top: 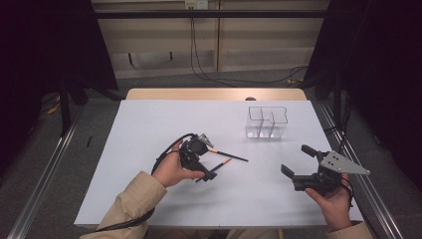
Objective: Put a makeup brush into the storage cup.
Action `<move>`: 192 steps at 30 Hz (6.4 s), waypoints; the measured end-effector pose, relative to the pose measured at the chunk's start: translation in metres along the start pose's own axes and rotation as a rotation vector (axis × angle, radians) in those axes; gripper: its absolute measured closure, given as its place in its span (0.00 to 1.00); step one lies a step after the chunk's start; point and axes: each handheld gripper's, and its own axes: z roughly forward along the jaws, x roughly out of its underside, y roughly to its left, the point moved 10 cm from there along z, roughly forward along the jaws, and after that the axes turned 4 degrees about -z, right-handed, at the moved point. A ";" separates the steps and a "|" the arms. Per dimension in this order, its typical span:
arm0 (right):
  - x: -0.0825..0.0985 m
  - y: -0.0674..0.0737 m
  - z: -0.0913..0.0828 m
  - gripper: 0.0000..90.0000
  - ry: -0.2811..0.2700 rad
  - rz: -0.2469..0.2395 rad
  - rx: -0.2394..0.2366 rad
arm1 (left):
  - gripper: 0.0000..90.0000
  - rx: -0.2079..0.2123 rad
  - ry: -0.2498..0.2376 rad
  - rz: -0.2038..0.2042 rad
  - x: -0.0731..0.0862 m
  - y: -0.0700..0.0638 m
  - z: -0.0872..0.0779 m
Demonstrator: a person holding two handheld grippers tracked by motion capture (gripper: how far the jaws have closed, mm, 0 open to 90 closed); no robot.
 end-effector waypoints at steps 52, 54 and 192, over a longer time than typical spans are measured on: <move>0.002 -0.001 0.000 0.02 0.011 -0.006 0.000 | 0.91 -0.079 0.383 0.078 0.012 -0.010 0.018; 0.003 -0.001 0.000 0.02 0.012 -0.009 0.000 | 0.94 -0.083 0.373 0.085 0.011 -0.011 0.019; -0.028 0.027 0.048 0.02 -0.005 0.063 -0.090 | 0.94 0.144 -0.815 -0.025 -0.040 -0.026 -0.045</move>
